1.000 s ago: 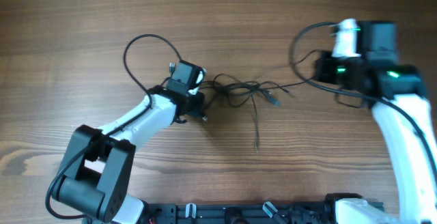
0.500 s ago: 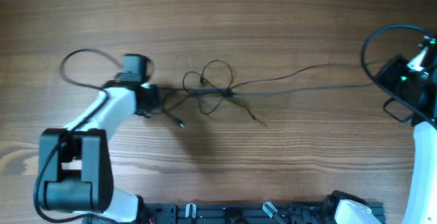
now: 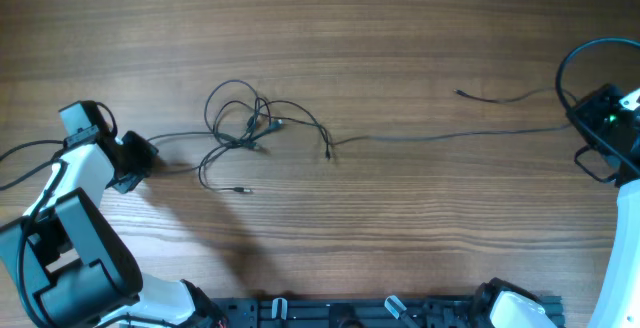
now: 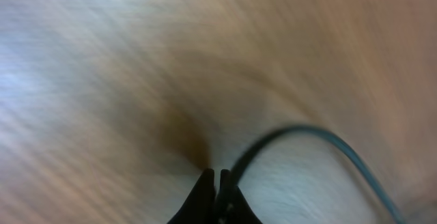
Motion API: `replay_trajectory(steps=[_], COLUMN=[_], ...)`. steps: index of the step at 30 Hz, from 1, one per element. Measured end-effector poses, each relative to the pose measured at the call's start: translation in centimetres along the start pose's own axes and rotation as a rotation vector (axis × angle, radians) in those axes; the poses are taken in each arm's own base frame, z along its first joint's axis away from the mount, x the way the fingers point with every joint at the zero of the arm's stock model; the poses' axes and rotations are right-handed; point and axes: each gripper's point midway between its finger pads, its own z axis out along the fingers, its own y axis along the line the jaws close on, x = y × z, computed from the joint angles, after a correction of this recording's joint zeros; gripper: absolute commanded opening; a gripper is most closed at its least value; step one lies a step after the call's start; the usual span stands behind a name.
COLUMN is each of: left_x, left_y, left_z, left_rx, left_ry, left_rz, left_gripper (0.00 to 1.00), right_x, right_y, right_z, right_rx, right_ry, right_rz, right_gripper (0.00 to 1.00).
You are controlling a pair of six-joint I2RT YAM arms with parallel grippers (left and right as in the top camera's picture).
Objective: Untangle cables
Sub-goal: 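Grasp a cable with the right gripper and pull it far right, then hold the cable pile with the left gripper while the right arm withdraws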
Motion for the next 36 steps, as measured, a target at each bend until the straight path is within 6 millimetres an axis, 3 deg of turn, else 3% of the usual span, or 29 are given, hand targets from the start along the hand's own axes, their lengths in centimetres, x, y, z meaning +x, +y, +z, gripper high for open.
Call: replay_trajectory(steps=[6,11,13,15,18,20,23,27,32,34,36], left_x=[2.0,5.5,7.1,8.4,9.6,10.3,10.8,10.2,9.4,9.2,9.1], left_y=[-6.9,-11.3,-12.6,-13.6,-14.2,-14.5,-14.6,-13.9,-12.8,-12.7,-12.6], left_z=[-0.7,-0.9,-0.8,-0.7,-0.3,-0.1,0.2,0.5,0.9,0.9,0.9], left_rx=[0.318,0.409,0.413,0.407,0.373,0.350,0.316,0.260,0.189,0.175,0.168], left_ry=[0.086,0.153,0.175,0.188,0.184,0.180,0.165,0.132,0.097,0.087,0.083], left_rz=[0.111,0.252,0.306,0.358,0.412,0.445,0.476,0.482,0.480,0.480,0.480], left_gripper=[0.05,0.07,0.08,0.09,0.10,0.09,0.04,0.04,0.04,0.04,0.05], right_x=[0.5,-2.4,-5.0,-8.2,-10.1,-10.7,-12.4,-16.4,-21.3,-23.1,-24.3], right_y=[4.9,10.6,13.4,17.0,19.1,19.2,18.3,15.4,9.3,6.9,5.8], right_z=[-0.7,-3.4,-6.3,-12.3,-18.3,-20.4,-20.6,-17.7,-14.1,-13.4,-12.7], right_rx=[-0.279,-0.576,-0.701,-0.855,-0.950,-0.944,-0.852,-0.618,-0.238,-0.084,0.012], right_ry=[0.031,-0.132,-0.267,-0.469,-0.637,-0.697,-0.771,-0.856,-0.966,-1.028,-1.063], right_rz=[-0.200,-0.369,-0.437,-0.539,-0.592,-0.588,-0.531,-0.393,-0.192,-0.179,-0.207], right_gripper=[0.04,0.04,0.04,0.04,0.04,0.04,0.04,0.04,0.05,0.04,0.04])
